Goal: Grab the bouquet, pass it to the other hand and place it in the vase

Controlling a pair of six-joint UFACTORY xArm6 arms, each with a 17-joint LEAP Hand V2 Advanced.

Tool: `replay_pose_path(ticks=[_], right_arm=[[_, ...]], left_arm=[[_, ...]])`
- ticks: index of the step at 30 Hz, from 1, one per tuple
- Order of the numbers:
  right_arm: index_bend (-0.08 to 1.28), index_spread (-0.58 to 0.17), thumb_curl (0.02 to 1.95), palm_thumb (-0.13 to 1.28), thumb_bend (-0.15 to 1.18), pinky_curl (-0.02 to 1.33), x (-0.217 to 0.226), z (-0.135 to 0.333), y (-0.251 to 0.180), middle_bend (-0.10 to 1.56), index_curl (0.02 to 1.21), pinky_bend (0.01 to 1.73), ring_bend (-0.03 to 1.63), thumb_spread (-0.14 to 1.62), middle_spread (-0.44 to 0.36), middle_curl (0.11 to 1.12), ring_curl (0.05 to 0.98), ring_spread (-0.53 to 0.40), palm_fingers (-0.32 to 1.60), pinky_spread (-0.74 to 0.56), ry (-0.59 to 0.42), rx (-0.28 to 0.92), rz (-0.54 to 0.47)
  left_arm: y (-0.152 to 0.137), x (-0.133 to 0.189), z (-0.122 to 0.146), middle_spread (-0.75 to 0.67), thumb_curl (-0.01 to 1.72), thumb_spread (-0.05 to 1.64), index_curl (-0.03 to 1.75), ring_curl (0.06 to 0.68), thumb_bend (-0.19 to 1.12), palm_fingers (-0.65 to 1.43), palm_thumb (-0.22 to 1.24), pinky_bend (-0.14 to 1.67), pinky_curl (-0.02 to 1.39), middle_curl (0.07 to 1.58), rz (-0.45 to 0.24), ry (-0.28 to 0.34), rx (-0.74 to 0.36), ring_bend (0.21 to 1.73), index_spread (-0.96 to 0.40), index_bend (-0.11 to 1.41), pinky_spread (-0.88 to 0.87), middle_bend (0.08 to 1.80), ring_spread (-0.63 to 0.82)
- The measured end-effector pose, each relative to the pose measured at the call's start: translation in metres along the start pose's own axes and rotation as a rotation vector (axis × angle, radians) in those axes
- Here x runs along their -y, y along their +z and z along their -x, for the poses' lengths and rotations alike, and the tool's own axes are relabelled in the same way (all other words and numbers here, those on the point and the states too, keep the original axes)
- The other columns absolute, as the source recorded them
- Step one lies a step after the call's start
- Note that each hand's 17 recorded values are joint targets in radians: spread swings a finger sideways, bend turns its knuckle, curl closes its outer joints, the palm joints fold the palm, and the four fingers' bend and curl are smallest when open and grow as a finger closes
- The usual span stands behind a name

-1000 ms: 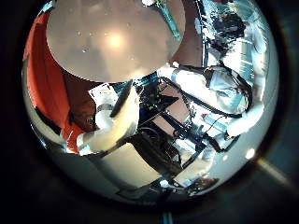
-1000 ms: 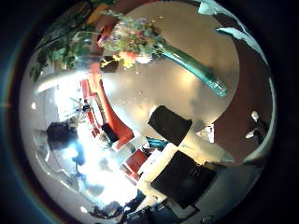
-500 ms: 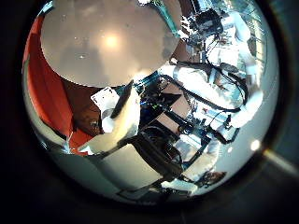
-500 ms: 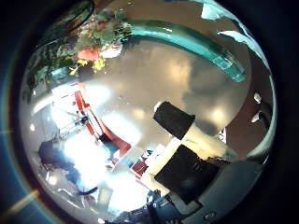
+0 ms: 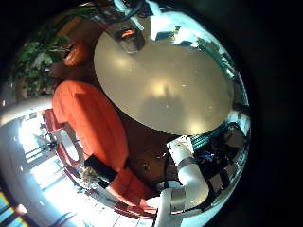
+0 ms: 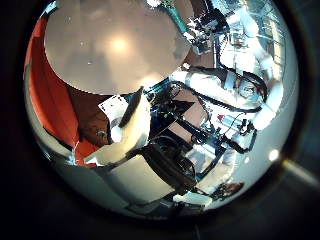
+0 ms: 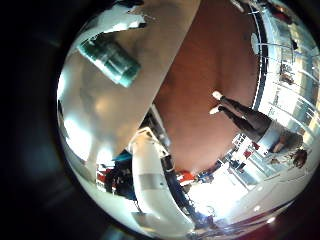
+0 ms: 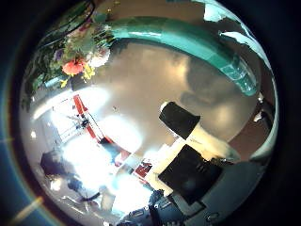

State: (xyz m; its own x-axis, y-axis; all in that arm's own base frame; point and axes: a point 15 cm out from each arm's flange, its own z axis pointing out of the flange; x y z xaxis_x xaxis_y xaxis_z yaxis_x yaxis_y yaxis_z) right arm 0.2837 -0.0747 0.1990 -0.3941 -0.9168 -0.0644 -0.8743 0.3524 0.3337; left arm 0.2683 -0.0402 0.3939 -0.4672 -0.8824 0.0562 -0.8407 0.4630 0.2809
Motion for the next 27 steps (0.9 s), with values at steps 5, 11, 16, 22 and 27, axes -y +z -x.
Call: replay_pose_path(ticks=[5, 11, 16, 22, 27], right_arm=[[0.19, -0.261, 0.41, 0.54, -0.02, -0.01, 0.012, -0.002, 0.006, 0.56, 0.44, 0.91, 1.03, 1.05, -0.104, 0.52, 0.298, -0.197, 0.44, 0.09, 0.007, 0.000, -0.010], [0.19, -0.259, 0.41, 0.55, -0.02, -0.01, 0.024, -0.003, 0.011, 0.56, 0.45, 0.91, 1.04, 1.06, -0.104, 0.52, 0.308, -0.200, 0.44, 0.10, 0.011, 0.000, -0.016], [0.20, -0.267, 0.42, 0.57, -0.02, -0.01, 0.025, -0.003, 0.019, 0.57, 0.46, 0.91, 1.04, 1.05, -0.117, 0.53, 0.313, -0.207, 0.45, 0.08, 0.013, -0.003, 0.009], [0.20, -0.275, 0.43, 0.59, -0.02, -0.01, 0.033, -0.003, 0.027, 0.57, 0.47, 0.89, 1.06, 1.04, -0.128, 0.54, 0.322, -0.216, 0.47, 0.06, 0.012, -0.006, 0.023], [0.19, -0.301, 0.44, 0.64, -0.02, 0.00, 0.040, -0.006, 0.030, 0.59, 0.48, 0.97, 1.10, 1.04, -0.158, 0.55, 0.333, -0.249, 0.61, -0.04, 0.007, -0.023, 0.033]], left_arm=[[0.003, 0.003, 0.001, 0.18, 0.31, 1.20, 0.42, 0.140, -0.02, 0.34, 0.31, 0.24, 0.34, 0.32, 0.012, 0.000, -0.004, 0.55, -0.11, 0.19, 0.35, 0.18, 0.32], [0.005, 0.007, 0.002, 0.18, 0.31, 1.20, 0.42, 0.140, -0.02, 0.34, 0.31, 0.24, 0.34, 0.32, 0.023, -0.002, -0.008, 0.55, -0.11, 0.19, 0.35, 0.18, 0.33], [0.003, 0.009, 0.003, 0.18, 0.31, 1.20, 0.42, 0.140, -0.02, 0.34, 0.31, 0.24, 0.34, 0.32, 0.019, -0.002, -0.006, 0.55, -0.11, 0.19, 0.35, 0.18, 0.33], [0.001, 0.012, 0.004, 0.18, 0.31, 1.20, 0.42, 0.140, -0.02, 0.34, 0.31, 0.24, 0.34, 0.32, 0.020, -0.002, -0.006, 0.55, -0.11, 0.19, 0.35, 0.18, 0.33], [0.002, 0.016, 0.006, 0.18, 0.31, 1.20, 0.42, 0.141, -0.02, 0.34, 0.31, 0.24, 0.34, 0.32, 0.027, -0.002, -0.008, 0.55, -0.11, 0.19, 0.35, 0.18, 0.33]])
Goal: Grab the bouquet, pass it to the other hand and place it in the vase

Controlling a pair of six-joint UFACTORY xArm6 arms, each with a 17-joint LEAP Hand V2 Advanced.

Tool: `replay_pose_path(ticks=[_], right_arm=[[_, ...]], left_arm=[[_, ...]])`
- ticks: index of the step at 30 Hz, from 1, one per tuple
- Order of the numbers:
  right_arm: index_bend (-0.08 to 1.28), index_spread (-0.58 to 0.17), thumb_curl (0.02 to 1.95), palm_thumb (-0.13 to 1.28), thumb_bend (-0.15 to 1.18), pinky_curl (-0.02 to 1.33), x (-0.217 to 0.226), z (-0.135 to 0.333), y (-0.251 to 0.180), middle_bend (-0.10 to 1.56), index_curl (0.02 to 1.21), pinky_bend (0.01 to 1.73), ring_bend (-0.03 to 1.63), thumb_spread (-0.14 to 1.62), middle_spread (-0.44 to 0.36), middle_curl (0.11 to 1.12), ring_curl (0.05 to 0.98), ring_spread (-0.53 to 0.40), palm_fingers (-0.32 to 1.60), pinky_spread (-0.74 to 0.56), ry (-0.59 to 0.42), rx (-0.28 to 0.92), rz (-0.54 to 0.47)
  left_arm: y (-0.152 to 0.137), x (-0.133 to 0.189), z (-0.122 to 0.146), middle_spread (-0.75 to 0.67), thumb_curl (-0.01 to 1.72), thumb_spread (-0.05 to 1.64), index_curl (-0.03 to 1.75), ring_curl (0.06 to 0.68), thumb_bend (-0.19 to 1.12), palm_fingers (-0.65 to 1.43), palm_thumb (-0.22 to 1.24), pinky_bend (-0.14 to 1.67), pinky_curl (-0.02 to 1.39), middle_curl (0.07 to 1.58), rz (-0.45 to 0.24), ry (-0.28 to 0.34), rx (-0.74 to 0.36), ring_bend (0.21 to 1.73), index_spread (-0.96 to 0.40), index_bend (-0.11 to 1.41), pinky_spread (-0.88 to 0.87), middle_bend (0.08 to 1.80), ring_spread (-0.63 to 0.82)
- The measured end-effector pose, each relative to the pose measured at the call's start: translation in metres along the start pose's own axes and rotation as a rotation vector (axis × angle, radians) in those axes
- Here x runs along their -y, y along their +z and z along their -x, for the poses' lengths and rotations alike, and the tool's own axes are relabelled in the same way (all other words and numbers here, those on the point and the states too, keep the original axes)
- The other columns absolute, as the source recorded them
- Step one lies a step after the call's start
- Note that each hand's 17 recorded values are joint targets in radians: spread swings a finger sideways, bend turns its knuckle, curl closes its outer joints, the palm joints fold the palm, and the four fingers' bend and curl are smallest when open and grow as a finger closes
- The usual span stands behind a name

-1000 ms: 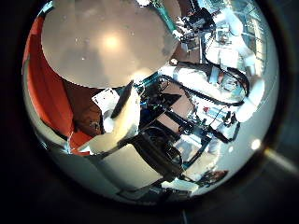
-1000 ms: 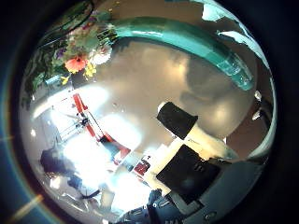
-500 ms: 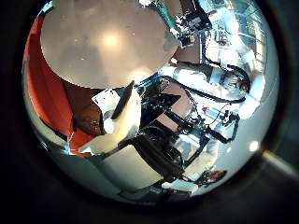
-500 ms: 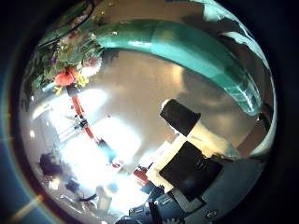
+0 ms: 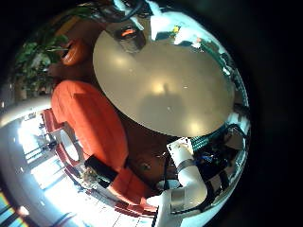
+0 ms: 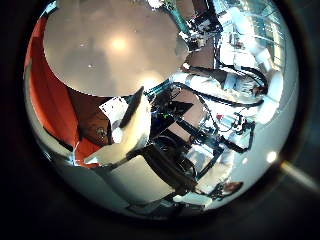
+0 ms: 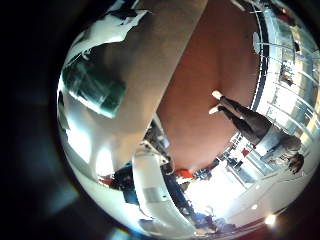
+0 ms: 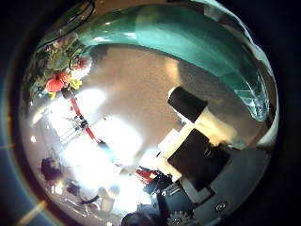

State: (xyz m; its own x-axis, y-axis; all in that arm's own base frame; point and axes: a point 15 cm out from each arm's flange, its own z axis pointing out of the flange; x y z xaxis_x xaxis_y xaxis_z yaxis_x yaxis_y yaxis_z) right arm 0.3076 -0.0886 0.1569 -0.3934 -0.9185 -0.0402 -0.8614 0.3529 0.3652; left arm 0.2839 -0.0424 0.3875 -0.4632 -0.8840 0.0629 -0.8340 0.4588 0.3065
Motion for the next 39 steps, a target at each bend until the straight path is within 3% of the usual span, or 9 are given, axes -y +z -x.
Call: replay_pose_path(ticks=[6, 11, 19, 22, 30, 39], right_arm=[[0.19, -0.381, 0.46, 0.73, -0.01, 0.10, 0.003, 0.000, 0.000, 0.63, 0.49, 1.25, 1.16, 1.02, -0.219, 0.58, 0.373, -0.280, 1.04, -0.36, -0.010, -0.032, 0.000], [0.41, -0.452, 0.48, 0.82, -0.01, 0.18, 0.008, -0.007, -0.003, 0.81, 0.63, 1.29, 1.19, 0.99, -0.238, 0.68, 0.429, -0.253, 1.29, -0.38, -0.009, -0.093, -0.007], [0.83, -0.464, 0.55, 0.99, 0.01, 0.31, 0.015, -0.009, -0.022, 1.09, 0.89, 1.49, 1.34, 0.93, -0.244, 0.84, 0.531, -0.230, 1.21, -0.25, -0.007, -0.127, -0.066], [0.93, -0.437, 0.59, 1.07, 0.03, 0.34, 0.020, -0.009, -0.048, 1.17, 0.94, 1.53, 1.39, 0.92, -0.231, 0.87, 0.564, -0.222, 1.18, -0.21, -0.007, -0.115, -0.170], [1.05, -0.365, 0.71, 1.15, 0.06, 0.41, 0.002, -0.013, -0.131, 1.29, 1.00, 1.55, 1.45, 0.91, -0.186, 0.90, 0.621, -0.200, 1.14, -0.16, -0.030, -0.129, -0.431], [1.10, -0.306, 0.82, 1.15, 0.05, 0.46, -0.048, -0.031, -0.221, 1.33, 1.00, 1.52, 1.49, 0.90, -0.149, 0.88, 0.644, -0.183, 1.14, -0.14, -0.037, -0.087, -0.644]], left_arm=[[0.001, 0.003, 0.000, 0.18, 0.31, 1.20, 0.42, 0.141, -0.02, 0.34, 0.31, 0.25, 0.34, 0.32, 0.008, 0.002, -0.002, 0.55, -0.11, 0.19, 0.35, 0.19, 0.33], [0.000, 0.004, 0.001, 0.18, 0.31, 1.20, 0.42, 0.142, -0.02, 0.34, 0.31, 0.24, 0.34, 0.32, 0.006, 0.003, -0.002, 0.55, -0.11, 0.19, 0.35, 0.18, 0.33], [-0.001, 0.005, 0.001, 0.18, 0.31, 1.20, 0.42, 0.142, -0.02, 0.34, 0.31, 0.24, 0.34, 0.32, 0.005, 0.002, -0.002, 0.55, -0.11, 0.19, 0.35, 0.18, 0.33], [-0.002, 0.005, 0.001, 0.18, 0.31, 1.20, 0.42, 0.142, -0.02, 0.34, 0.31, 0.24, 0.34, 0.32, 0.004, 0.002, -0.001, 0.55, -0.11, 0.19, 0.35, 0.19, 0.33], [-0.012, 0.007, 0.003, 0.18, 0.31, 1.20, 0.42, 0.142, -0.02, 0.34, 0.31, 0.24, 0.34, 0.32, -0.017, -0.001, 0.004, 0.55, -0.11, 0.19, 0.35, 0.18, 0.33], [-0.047, 0.007, 0.003, 0.18, 0.31, 1.20, 0.41, 0.143, -0.02, 0.35, 0.31, 0.24, 0.34, 0.32, -0.089, 0.018, 0.006, 0.57, -0.11, 0.19, 0.34, 0.19, 0.32]])
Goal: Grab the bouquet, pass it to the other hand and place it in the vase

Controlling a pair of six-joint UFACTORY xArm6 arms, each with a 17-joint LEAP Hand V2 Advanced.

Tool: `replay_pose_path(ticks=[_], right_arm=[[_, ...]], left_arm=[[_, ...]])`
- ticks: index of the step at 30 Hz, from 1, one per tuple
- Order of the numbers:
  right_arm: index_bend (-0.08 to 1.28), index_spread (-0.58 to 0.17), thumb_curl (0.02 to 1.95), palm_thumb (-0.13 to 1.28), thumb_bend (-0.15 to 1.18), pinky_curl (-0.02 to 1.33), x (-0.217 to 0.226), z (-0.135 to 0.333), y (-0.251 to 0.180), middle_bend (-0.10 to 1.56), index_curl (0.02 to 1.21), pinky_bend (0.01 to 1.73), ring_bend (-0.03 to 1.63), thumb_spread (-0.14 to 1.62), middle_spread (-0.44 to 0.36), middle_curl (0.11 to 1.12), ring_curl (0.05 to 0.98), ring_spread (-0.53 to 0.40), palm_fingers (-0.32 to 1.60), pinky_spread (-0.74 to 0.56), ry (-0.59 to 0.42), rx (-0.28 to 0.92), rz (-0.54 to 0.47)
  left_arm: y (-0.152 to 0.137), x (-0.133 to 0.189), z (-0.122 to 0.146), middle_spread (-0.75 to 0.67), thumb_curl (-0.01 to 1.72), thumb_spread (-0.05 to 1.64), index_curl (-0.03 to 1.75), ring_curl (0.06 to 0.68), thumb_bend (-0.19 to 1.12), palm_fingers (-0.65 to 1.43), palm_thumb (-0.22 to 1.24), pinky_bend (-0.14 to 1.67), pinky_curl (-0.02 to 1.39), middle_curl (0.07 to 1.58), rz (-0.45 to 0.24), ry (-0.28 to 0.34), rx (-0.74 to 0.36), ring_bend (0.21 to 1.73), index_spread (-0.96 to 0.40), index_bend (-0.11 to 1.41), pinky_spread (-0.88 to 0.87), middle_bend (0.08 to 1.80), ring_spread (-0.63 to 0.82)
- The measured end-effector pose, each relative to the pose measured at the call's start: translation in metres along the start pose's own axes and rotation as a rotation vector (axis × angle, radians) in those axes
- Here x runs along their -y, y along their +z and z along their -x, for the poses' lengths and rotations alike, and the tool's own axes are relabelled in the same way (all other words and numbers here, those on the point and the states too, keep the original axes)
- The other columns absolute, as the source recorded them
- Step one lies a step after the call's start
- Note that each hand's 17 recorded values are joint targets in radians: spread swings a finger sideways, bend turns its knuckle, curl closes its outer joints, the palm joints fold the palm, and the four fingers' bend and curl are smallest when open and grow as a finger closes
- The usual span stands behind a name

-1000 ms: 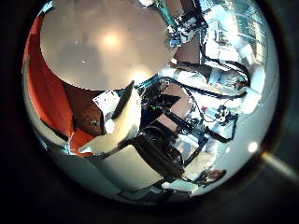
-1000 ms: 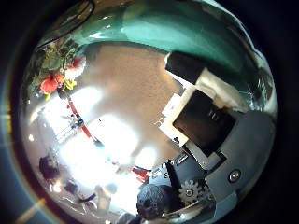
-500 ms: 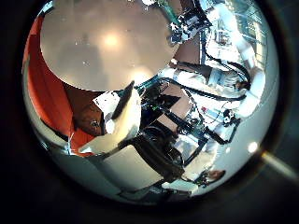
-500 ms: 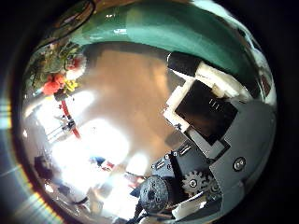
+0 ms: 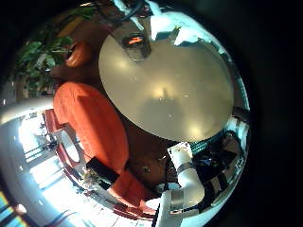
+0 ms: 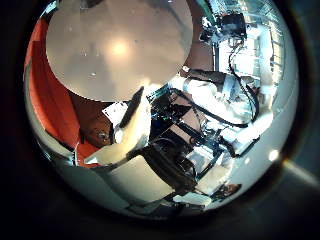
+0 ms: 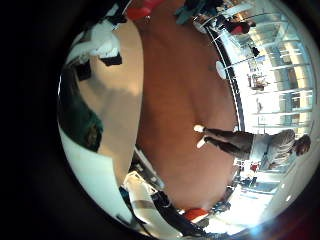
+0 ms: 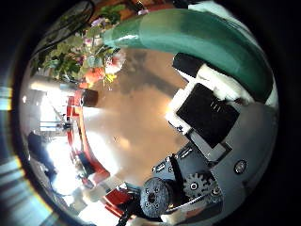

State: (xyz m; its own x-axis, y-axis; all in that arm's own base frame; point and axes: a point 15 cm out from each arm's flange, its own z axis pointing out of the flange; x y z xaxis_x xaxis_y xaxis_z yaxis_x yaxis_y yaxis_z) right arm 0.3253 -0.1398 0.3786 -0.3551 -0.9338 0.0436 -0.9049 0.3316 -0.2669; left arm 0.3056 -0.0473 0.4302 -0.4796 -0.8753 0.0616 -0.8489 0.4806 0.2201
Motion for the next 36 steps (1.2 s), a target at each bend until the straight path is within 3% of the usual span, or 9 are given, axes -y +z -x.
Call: replay_pose_path(ticks=[9, 13, 20, 25, 29, 36], right_arm=[[1.13, -0.267, 0.91, 1.12, 0.01, 0.51, 0.003, 0.008, -0.063, 1.35, 0.98, 1.48, 1.49, 0.88, -0.130, 0.85, 0.650, -0.175, 1.14, -0.14, 0.062, 0.273, -0.190], [1.14, -0.255, 0.95, 1.11, 0.00, 0.54, 0.014, 0.019, -0.078, 1.35, 0.96, 1.46, 1.50, 0.87, -0.126, 0.84, 0.649, -0.172, 1.14, -0.14, 0.079, 0.464, -0.238], [1.16, -0.241, 1.00, 1.11, 0.00, 0.58, 0.035, 0.056, -0.100, 1.36, 0.95, 1.43, 1.50, 0.87, -0.121, 0.83, 0.646, -0.170, 1.14, -0.15, 0.060, 0.899, -0.189], [1.17, -0.235, 1.04, 1.11, 0.00, 0.61, 0.039, 0.092, -0.111, 1.37, 0.94, 1.41, 1.51, 0.86, -0.119, 0.82, 0.647, -0.170, 1.14, -0.14, -0.010, 1.137, -0.123], [1.17, -0.231, 1.07, 1.10, 0.00, 0.64, 0.031, 0.130, -0.121, 1.37, 0.93, 1.40, 1.51, 0.86, -0.118, 0.81, 0.647, -0.170, 1.14, -0.14, -0.116, 1.260, -0.058], [1.18, -0.226, 1.10, 1.10, -0.01, 0.69, 0.003, 0.182, -0.136, 1.39, 0.92, 1.37, 1.51, 0.87, -0.116, 0.81, 0.648, -0.171, 1.14, -0.14, -0.301, 1.339, 0.053]], left_arm=[[-0.026, 0.004, -0.011, 0.16, 0.31, 1.20, 0.41, 0.142, -0.02, 0.40, 0.31, 0.24, 0.34, 0.33, -0.091, -0.011, -0.073, 0.59, -0.10, 0.19, 0.30, 0.19, 0.28], [-0.040, 0.010, -0.022, 0.13, 0.31, 1.20, 0.42, 0.141, -0.02, 0.43, 0.31, 0.23, 0.34, 0.34, -0.124, -0.051, -0.142, 0.60, -0.09, 0.19, 0.27, 0.20, 0.25], [-0.059, 0.020, -0.038, 0.13, 0.31, 1.19, 0.42, 0.130, -0.02, 0.45, 0.31, 0.22, 0.33, 0.35, -0.207, -0.122, -0.377, 0.59, -0.07, 0.19, 0.24, 0.21, 0.24], [-0.070, 0.026, -0.042, 0.17, 0.29, 1.17, 0.41, 0.130, -0.04, 0.40, 0.23, 0.24, 0.34, 0.36, -0.254, -0.156, -0.522, 0.60, -0.02, 0.16, 0.25, 0.20, 0.27], [-0.078, 0.030, -0.051, 0.22, 0.28, 1.13, 0.39, 0.133, -0.03, 0.34, 0.18, 0.27, 0.35, 0.36, -0.292, -0.143, -0.629, 0.61, 0.03, 0.15, 0.27, 0.19, 0.32], [-0.107, 0.046, -0.075, 0.29, 0.30, 1.05, 0.35, 0.143, -0.02, 0.26, 0.17, 0.32, 0.37, 0.36, -0.390, -0.097, -0.868, 0.64, 0.10, 0.15, 0.32, 0.19, 0.39]])
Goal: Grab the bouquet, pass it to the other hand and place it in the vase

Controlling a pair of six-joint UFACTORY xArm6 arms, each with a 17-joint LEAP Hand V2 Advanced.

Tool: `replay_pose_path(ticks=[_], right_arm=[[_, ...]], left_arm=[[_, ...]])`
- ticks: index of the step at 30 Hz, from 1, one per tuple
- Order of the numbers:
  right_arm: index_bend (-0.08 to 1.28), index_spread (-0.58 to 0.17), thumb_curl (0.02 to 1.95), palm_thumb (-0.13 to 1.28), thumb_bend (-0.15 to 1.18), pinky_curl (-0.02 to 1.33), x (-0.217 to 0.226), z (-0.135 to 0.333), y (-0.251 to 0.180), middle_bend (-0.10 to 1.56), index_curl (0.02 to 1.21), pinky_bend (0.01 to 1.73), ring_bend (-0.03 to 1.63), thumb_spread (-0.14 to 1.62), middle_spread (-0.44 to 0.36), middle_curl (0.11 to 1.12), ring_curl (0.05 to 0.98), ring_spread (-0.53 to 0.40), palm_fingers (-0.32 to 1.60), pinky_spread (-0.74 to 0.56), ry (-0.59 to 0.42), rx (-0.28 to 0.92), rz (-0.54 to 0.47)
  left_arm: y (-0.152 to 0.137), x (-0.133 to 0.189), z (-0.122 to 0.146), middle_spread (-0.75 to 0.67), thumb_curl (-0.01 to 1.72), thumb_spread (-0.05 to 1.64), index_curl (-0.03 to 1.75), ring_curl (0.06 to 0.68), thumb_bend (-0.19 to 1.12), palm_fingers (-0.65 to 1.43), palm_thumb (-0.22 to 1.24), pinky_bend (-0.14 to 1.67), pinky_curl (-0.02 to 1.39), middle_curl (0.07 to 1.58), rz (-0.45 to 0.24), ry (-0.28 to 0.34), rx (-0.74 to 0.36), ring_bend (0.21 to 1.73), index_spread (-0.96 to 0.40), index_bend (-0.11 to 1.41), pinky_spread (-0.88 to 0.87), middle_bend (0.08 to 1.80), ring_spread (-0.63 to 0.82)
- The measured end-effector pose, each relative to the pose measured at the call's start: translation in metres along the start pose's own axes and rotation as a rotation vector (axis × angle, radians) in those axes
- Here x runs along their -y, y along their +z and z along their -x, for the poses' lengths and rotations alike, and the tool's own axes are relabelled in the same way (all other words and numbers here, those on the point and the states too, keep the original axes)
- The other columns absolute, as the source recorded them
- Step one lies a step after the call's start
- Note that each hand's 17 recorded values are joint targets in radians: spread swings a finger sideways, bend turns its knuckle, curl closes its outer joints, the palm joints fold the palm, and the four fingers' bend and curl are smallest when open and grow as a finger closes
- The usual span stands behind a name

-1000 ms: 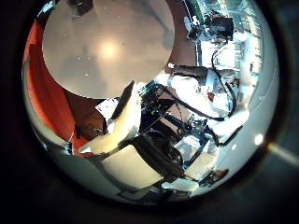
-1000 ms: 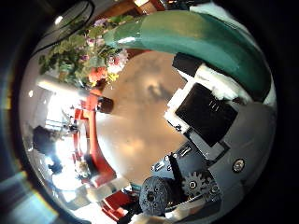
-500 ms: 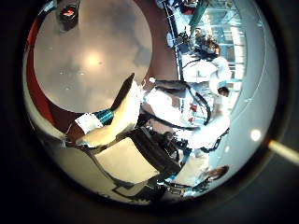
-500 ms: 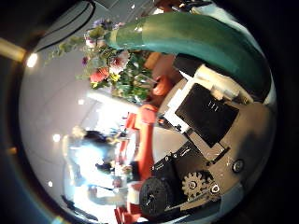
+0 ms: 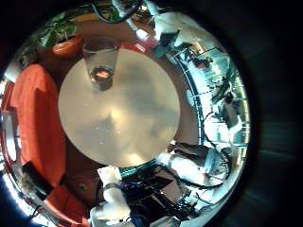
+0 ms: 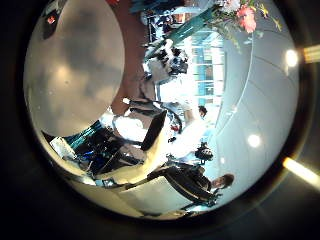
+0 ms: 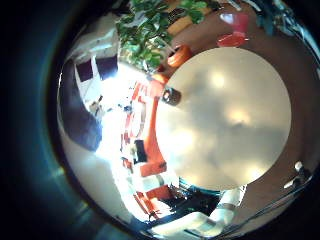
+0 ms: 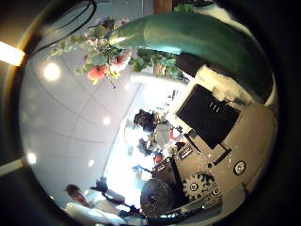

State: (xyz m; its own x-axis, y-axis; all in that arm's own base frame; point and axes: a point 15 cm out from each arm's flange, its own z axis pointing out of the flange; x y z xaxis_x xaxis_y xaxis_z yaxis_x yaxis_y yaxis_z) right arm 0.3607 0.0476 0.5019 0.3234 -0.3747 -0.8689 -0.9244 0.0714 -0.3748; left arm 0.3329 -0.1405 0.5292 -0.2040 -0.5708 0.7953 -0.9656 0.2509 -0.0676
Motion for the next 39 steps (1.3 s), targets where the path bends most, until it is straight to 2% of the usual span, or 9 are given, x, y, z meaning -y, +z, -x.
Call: replay_pose_path(ticks=[13, 20, 23, 26, 28, 30, 32, 35, 39], right_arm=[[1.20, -0.221, 1.15, 1.09, -0.01, 0.78, -0.022, 0.038, 0.064, 1.40, 0.90, 1.32, 1.51, 0.87, -0.115, 0.79, 0.649, -0.171, 1.13, -0.15, -0.093, 0.068, 0.190], [1.20, -0.220, 1.17, 1.09, -0.01, 0.82, -0.032, 0.049, 0.087, 1.41, 0.89, 1.29, 1.51, 0.87, -0.115, 0.79, 0.649, -0.171, 1.13, -0.15, -0.106, 0.095, 0.256], [1.20, -0.219, 1.18, 1.08, -0.01, 0.84, -0.036, 0.052, 0.095, 1.41, 0.89, 1.28, 1.51, 0.87, -0.114, 0.78, 0.650, -0.172, 1.13, -0.16, -0.108, 0.102, 0.278], [1.21, -0.219, 1.18, 1.08, -0.01, 0.86, -0.037, 0.050, 0.097, 1.41, 0.89, 1.27, 1.51, 0.87, -0.115, 0.78, 0.651, -0.173, 1.13, -0.16, -0.103, 0.100, 0.283], [1.21, -0.218, 1.19, 1.08, -0.01, 0.87, -0.036, 0.048, 0.097, 1.41, 0.89, 1.26, 1.51, 0.87, -0.115, 0.78, 0.651, -0.174, 1.13, -0.16, -0.100, 0.094, 0.279], [1.21, -0.218, 1.19, 1.08, -0.01, 0.88, -0.036, 0.042, 0.097, 1.41, 0.89, 1.26, 1.51, 0.87, -0.115, 0.78, 0.652, -0.174, 1.13, -0.16, -0.094, 0.075, 0.280], [1.21, -0.218, 1.19, 1.08, -0.01, 0.89, -0.037, 0.035, 0.097, 1.41, 0.89, 1.25, 1.51, 0.87, -0.115, 0.78, 0.653, -0.175, 1.13, -0.16, -0.087, 0.057, 0.282], [1.21, -0.218, 1.19, 1.07, -0.01, 0.91, -0.033, 0.030, 0.097, 1.41, 0.89, 1.25, 1.51, 0.88, -0.116, 0.78, 0.653, -0.175, 1.13, -0.17, -0.083, 0.041, 0.265], [1.19, -0.222, 1.13, 0.92, -0.06, 0.92, -0.029, 0.024, 0.095, 1.39, 0.88, 1.24, 1.49, 0.90, -0.123, 0.78, 0.648, -0.178, 1.10, -0.18, -0.061, 0.035, 0.246]], left_arm=[[0.012, 0.020, -0.056, 0.39, 0.32, 0.96, 0.30, 0.164, -0.03, 0.12, 0.23, 0.36, 0.37, 0.36, -0.042, 0.096, -0.408, 0.68, 0.19, 0.14, 0.41, 0.20, 0.47], [0.012, 0.025, -0.079, 0.41, 0.33, 0.93, 0.28, 0.166, -0.03, 0.11, 0.26, 0.37, 0.37, 0.36, -0.048, 0.155, -0.509, 0.68, 0.21, 0.14, 0.44, 0.24, 0.49], [0.010, 0.028, -0.081, 0.32, 0.33, 0.92, 0.28, 0.155, -0.02, 0.24, 0.29, 0.33, 0.35, 0.41, -0.052, 0.153, -0.538, 0.66, 0.20, 0.17, 0.44, 0.38, 0.48], [0.008, 0.034, -0.084, 0.18, 0.35, 0.95, 0.30, 0.149, 0.00, 0.48, 0.38, 0.27, 0.32, 0.49, -0.059, 0.145, -0.579, 0.67, 0.13, 0.21, 0.34, 0.61, 0.30], [0.008, 0.037, -0.086, 0.05, 0.37, 0.97, 0.32, 0.195, 0.04, 0.88, 0.52, 0.44, 0.37, 0.55, -0.060, 0.132, -0.607, 0.85, 0.04, 0.20, 0.10, 0.70, 0.04], [0.012, 0.041, -0.084, -0.02, 0.40, 0.97, 0.32, 0.248, 0.08, 1.05, 0.63, 0.57, 0.42, 0.58, -0.049, 0.097, -0.625, 0.99, -0.02, 0.19, -0.03, 0.73, -0.11], [0.022, 0.042, -0.082, -0.12, 0.44, 0.96, 0.35, 0.332, 0.12, 1.16, 0.78, 0.81, 0.52, 0.68, -0.013, 0.059, -0.638, 1.14, -0.11, 0.22, -0.20, 0.78, -0.26], [0.025, 0.043, -0.078, -0.21, 0.50, 0.95, 0.42, 0.399, 0.17, 1.27, 0.91, 1.02, 0.61, 0.75, 0.002, 0.046, -0.643, 1.27, -0.21, 0.37, -0.31, 0.84, -0.34], [0.026, 0.042, -0.082, -0.33, 0.57, 0.96, 0.56, 0.467, 0.20, 1.16, 1.01, 1.18, 0.71, 0.86, 0.009, 0.065, -0.640, 1.39, -0.38, 0.61, -0.41, 0.96, -0.40]])
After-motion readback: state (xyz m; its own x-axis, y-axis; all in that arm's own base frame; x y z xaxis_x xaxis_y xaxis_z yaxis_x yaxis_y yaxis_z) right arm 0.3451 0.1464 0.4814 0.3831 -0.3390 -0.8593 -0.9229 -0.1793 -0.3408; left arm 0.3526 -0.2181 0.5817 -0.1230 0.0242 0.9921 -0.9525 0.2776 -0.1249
